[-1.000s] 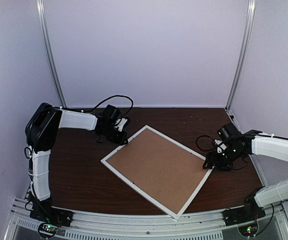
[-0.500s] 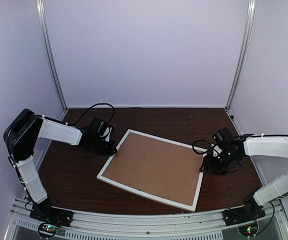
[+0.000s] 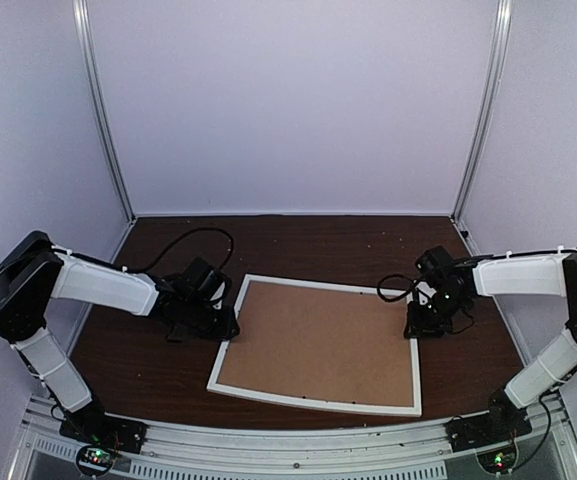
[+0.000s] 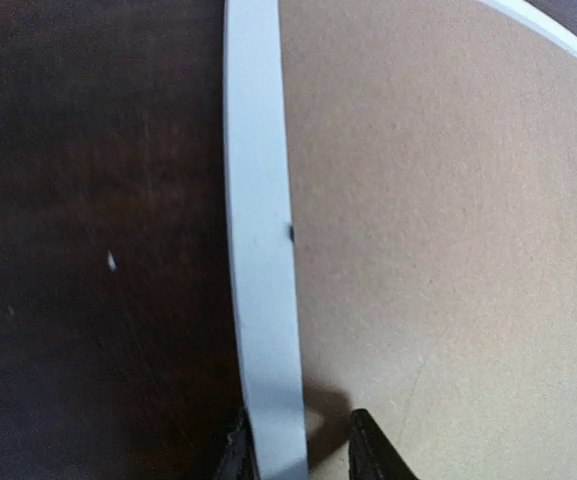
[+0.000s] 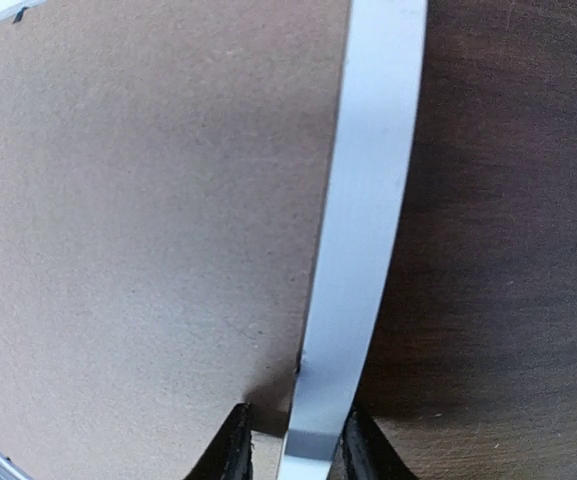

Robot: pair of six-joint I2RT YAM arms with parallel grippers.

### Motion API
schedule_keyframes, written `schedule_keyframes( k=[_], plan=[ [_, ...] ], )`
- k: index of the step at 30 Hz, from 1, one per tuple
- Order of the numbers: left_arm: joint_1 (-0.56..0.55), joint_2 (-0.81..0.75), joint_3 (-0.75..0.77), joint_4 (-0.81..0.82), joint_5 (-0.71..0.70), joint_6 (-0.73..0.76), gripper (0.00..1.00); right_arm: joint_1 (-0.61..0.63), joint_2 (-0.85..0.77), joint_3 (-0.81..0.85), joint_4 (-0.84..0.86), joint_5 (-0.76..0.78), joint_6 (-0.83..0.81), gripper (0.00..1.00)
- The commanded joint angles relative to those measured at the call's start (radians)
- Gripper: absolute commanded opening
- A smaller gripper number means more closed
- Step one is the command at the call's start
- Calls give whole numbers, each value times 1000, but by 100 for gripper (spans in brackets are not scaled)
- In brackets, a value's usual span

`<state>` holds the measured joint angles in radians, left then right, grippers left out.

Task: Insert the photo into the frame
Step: Rotate the photo frame at the center of the board.

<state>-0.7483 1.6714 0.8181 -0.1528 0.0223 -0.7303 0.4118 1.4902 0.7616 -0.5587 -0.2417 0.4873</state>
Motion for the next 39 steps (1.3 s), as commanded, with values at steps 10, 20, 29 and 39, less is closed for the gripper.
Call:
schedule_keyframes(
  k=[10, 20, 29, 39],
  plan=[
    [62, -29, 110, -254, 2, 130, 61, -3, 49, 55, -37, 75, -109, 22],
    [152, 62, 229, -315, 12, 226, 74, -3, 60, 50, -12, 46, -102, 21],
    [164, 155, 317, -343, 25, 264, 75, -4, 69, 51, -4, 38, -102, 21],
    [165, 190, 343, -366, -41, 257, 75, -5, 64, 50, -5, 36, -104, 21]
  ],
)
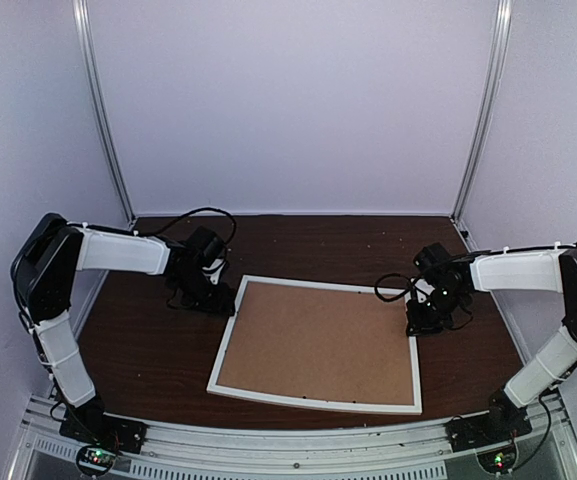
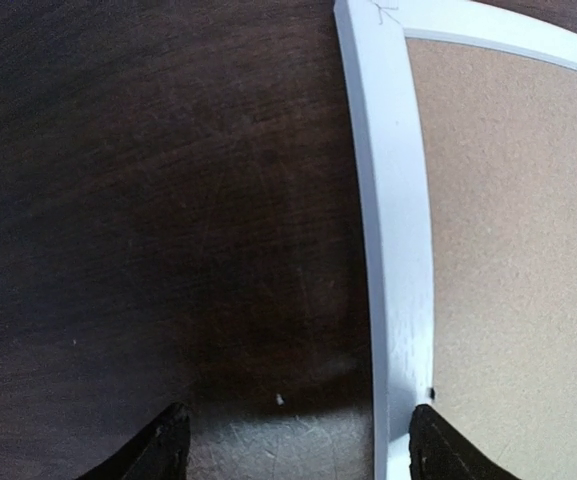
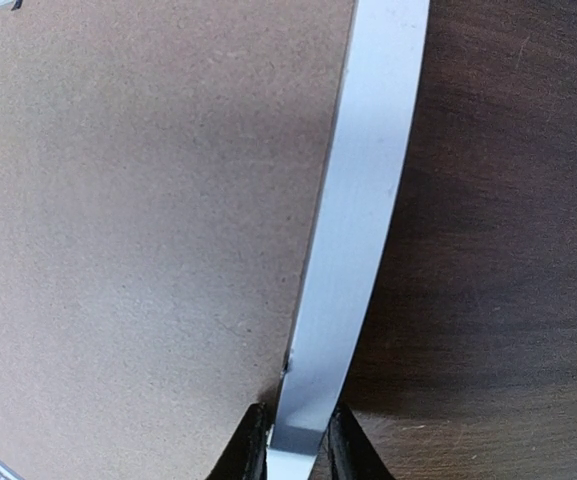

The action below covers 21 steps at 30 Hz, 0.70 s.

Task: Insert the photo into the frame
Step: Rotate the photo frame at the center of the board.

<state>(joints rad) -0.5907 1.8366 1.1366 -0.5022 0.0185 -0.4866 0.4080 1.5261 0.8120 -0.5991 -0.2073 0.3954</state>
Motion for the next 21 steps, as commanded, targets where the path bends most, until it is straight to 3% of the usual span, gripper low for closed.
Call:
schedule_keyframes(
  k=[1, 21],
  plan=[
    [8, 30, 28, -16, -35, 13, 75, -1, 29, 0, 37, 0, -12, 21],
    [-38, 83, -19, 68, 124, -21, 74, -6, 33, -6, 52, -16, -4, 21]
  ],
)
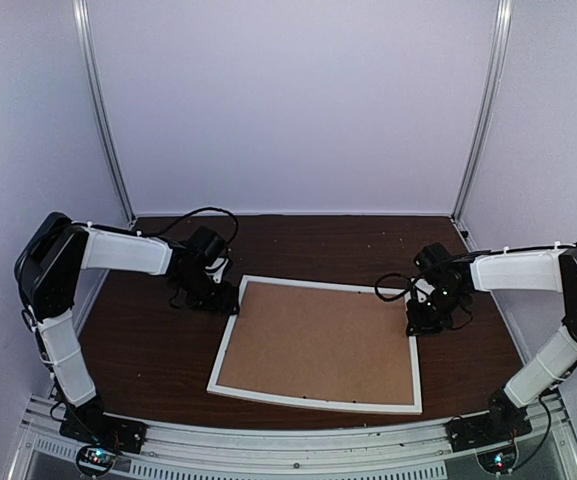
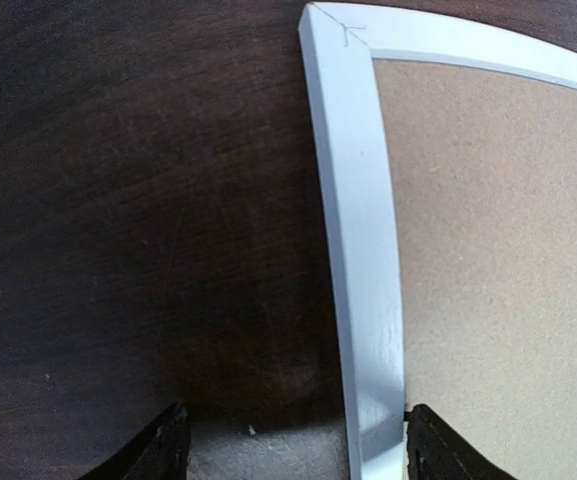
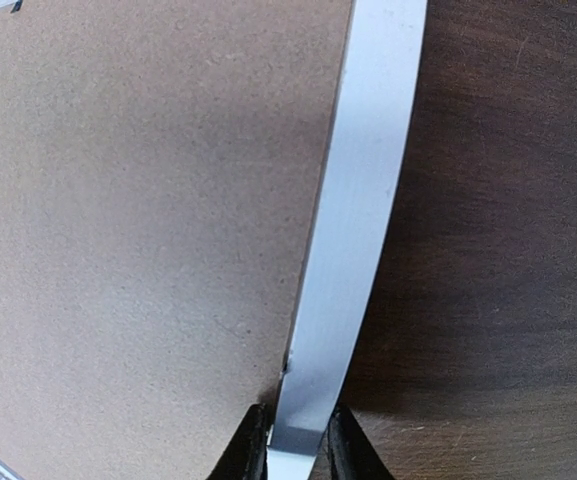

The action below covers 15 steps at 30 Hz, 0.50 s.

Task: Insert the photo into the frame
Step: Rotate the photo frame at the center of the board, then press the fastener onto the backboard.

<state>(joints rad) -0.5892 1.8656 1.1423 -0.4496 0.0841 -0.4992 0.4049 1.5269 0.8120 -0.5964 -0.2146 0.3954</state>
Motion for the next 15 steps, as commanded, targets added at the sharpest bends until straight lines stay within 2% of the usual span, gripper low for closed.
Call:
schedule_keyframes(
  k=[1, 8, 15],
  plan=[
    [-44, 57, -24, 15, 58, -10, 74, -3, 33, -8, 51, -9, -2, 21],
    [-50, 42, -34, 25, 55, -15, 74, -4, 33, -19, 58, -12, 1, 21],
    [-50, -80, -68, 25, 24, 5, 75, -5, 29, -20, 59, -9, 2, 21]
  ],
)
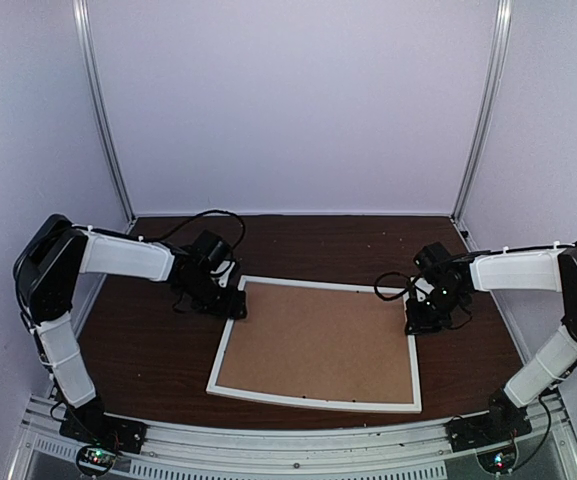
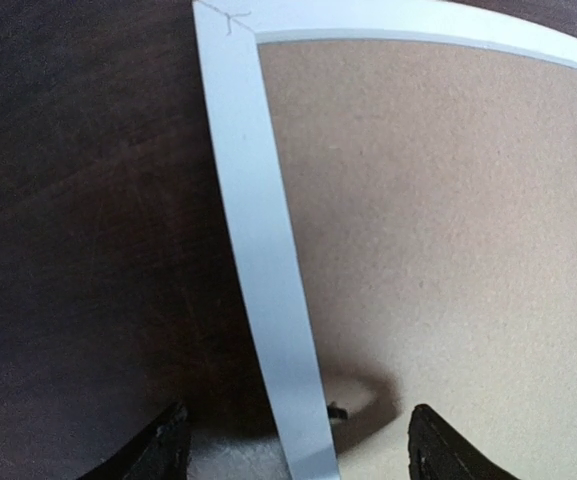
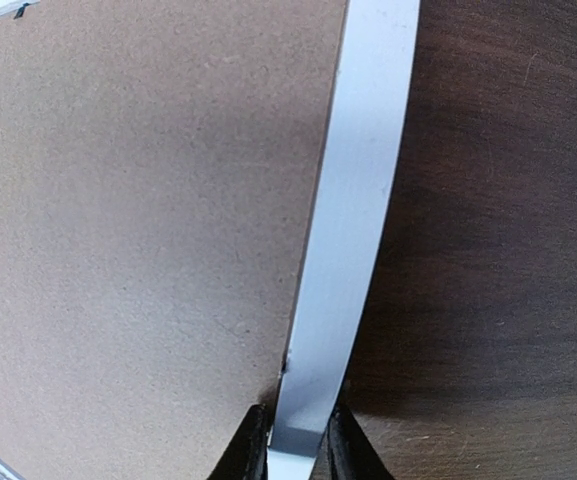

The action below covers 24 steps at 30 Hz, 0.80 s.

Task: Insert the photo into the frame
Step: Press the fastener onto the backboard.

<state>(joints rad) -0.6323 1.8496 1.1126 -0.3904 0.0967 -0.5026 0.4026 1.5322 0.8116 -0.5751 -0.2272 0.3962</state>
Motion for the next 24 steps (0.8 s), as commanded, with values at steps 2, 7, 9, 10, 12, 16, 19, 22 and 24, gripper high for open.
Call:
schedule_keyframes(
  k=[2, 7, 9, 10, 12, 16, 19, 22, 24],
  plan=[
    [-7, -108, -54, -55, 7, 13, 75, -4, 21, -22, 40, 4, 1, 21],
    [-7, -209, -134, -89, 15, 8, 76, -5, 20, -23, 41, 3, 1, 21],
    [-7, -250, -177, -92, 22, 3, 77, -5, 20, -22, 43, 2, 1, 21],
    [-7, -269, -195, -94, 26, 1, 78, -5, 21, -22, 43, 0, 0, 21],
    [-7, -298, -226, -95, 35, -5, 83, -6, 23, -20, 46, -2, 1, 21],
    [-7, -317, -266, -95, 41, -17, 88, -5, 23, -20, 50, -10, 4, 21],
    [-8, -315, -279, -94, 44, -20, 89, -5, 20, -20, 48, -11, 4, 22],
    [-9, -317, -289, -94, 42, -23, 89, -7, 16, -20, 44, -8, 2, 22],
    [-9, -317, -296, -95, 42, -26, 89, -7, 13, -23, 45, -6, 3, 21]
  ],
)
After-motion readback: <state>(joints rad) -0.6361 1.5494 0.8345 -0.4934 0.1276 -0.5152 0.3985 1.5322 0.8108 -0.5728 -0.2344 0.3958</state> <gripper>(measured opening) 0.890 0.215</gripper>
